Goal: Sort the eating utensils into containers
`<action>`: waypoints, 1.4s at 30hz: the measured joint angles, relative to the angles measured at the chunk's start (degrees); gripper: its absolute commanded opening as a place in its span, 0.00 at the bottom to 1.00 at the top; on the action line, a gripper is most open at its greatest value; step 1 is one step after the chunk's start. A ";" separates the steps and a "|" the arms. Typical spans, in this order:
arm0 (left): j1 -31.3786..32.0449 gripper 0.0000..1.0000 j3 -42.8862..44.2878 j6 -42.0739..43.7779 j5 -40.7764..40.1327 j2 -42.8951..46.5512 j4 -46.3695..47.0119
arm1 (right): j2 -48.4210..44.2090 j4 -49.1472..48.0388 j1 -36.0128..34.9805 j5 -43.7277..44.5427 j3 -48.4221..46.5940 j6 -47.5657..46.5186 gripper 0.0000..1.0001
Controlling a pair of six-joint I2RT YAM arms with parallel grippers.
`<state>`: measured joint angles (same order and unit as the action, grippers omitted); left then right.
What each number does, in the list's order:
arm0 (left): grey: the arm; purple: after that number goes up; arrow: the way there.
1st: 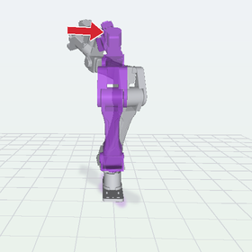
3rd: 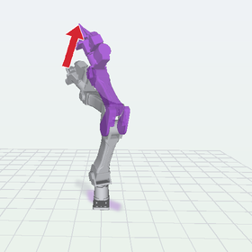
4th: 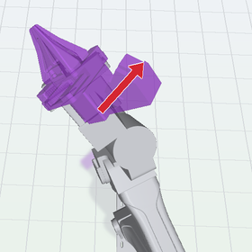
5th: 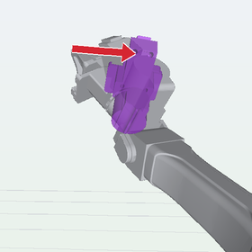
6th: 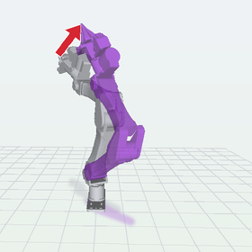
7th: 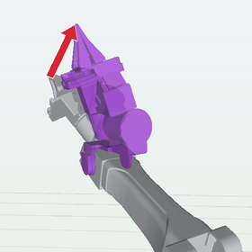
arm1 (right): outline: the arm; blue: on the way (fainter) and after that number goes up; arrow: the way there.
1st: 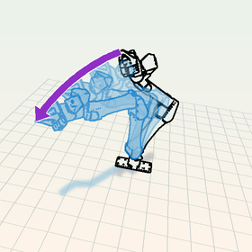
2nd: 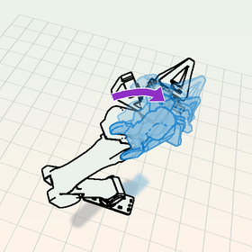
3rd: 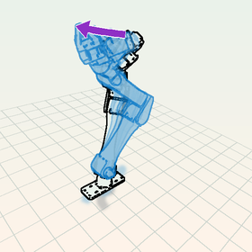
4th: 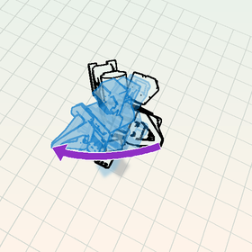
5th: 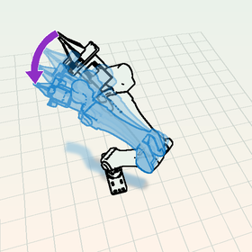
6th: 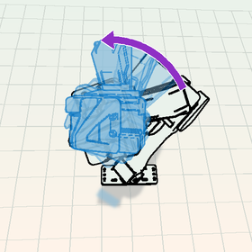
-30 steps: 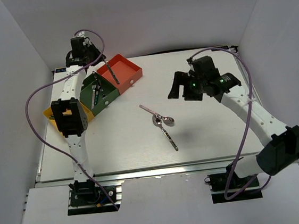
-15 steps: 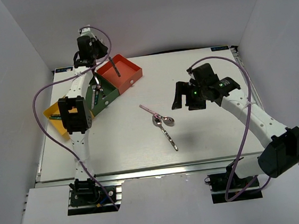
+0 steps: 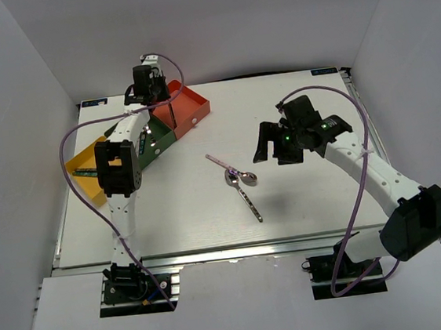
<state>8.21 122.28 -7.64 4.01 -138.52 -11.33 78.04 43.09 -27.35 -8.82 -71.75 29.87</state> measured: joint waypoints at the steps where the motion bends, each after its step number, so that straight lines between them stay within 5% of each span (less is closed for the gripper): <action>1: 0.20 0.31 0.02 0.22 0.00 0.00 0.24 | 0.00 0.00 0.00 0.13 0.15 0.02 0.89; 5: 0.50 0.61 0.04 0.26 -0.26 0.00 1.05 | 0.00 0.02 0.00 0.46 0.39 0.17 0.89; 7: 0.66 0.98 0.09 0.83 -0.72 0.00 1.25 | 0.00 0.02 0.00 0.57 0.39 0.17 0.89; 16: 2.82 0.98 -0.57 -1.62 -3.43 3.26 -1.11 | 4.81 -3.17 -0.63 1.81 0.13 -3.69 0.89; 22: 6.25 0.98 -12.66 -11.76 -8.24 23.93 -6.99 | 18.58 -2.14 -7.93 12.04 -6.54 -8.57 0.86; 25: 6.25 0.98 -19.65 -16.13 -10.97 36.57 -10.47 | 19.93 -2.27 -13.70 14.97 -6.03 -9.38 0.80; 29: 5.33 0.98 -28.44 -21.22 -14.47 49.59 -16.02 | 18.97 -4.02 -18.93 15.08 -2.12 -9.29 0.55; 42: 1.66 0.98 -46.10 -31.12 -16.24 60.35 -32.33 | 22.23 -10.86 -21.40 15.34 10.01 -8.04 0.41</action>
<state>9.87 76.18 -38.76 -12.23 -78.17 -43.66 100.27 32.23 -48.75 6.52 -61.73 21.82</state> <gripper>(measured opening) 0.982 0.423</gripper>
